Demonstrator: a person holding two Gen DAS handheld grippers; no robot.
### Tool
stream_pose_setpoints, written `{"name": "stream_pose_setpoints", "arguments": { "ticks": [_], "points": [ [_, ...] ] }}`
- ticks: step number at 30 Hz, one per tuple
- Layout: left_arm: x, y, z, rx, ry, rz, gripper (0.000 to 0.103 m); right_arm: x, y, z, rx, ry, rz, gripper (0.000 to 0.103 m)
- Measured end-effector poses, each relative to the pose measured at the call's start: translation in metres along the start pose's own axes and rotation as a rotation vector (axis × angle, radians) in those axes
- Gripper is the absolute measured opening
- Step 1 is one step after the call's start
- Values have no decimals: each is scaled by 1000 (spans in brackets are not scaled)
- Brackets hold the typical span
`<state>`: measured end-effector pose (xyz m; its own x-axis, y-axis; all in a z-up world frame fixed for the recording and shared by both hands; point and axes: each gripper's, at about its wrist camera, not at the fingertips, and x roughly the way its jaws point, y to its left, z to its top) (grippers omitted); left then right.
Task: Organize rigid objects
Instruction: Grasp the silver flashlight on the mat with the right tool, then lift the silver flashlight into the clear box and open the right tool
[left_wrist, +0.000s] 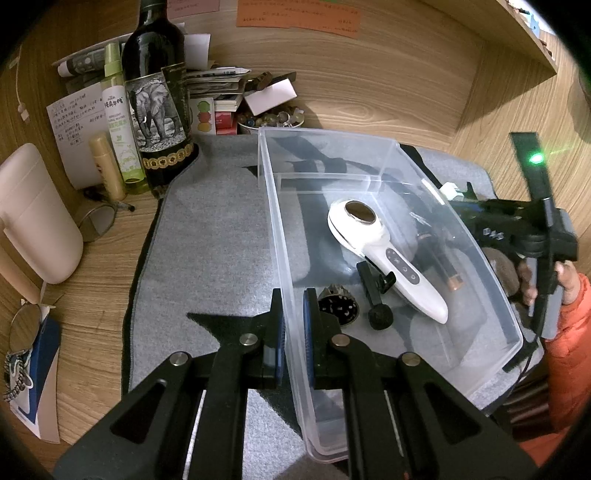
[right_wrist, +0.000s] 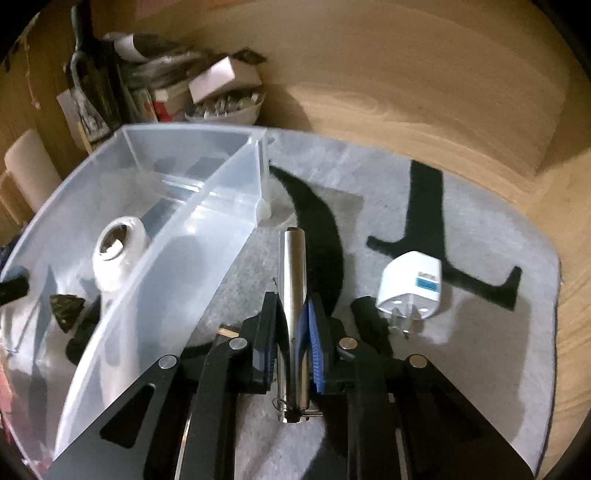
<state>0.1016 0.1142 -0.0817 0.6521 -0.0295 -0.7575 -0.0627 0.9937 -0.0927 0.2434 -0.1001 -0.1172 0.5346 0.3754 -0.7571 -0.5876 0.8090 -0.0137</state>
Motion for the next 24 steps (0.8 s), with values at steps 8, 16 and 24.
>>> {"name": "stream_pose_setpoints", "arguments": {
  "ticks": [8, 16, 24],
  "points": [
    [0, 1, -1, 2, -1, 1, 8, -55, 1, 10, 4, -128, 9, 14],
    [0, 1, -1, 2, -1, 0, 8, -91, 28, 22, -53, -228, 19, 14],
    [0, 1, -1, 1, -2, 0, 8, -101, 61, 31, -121, -268, 85, 14]
  ]
}}
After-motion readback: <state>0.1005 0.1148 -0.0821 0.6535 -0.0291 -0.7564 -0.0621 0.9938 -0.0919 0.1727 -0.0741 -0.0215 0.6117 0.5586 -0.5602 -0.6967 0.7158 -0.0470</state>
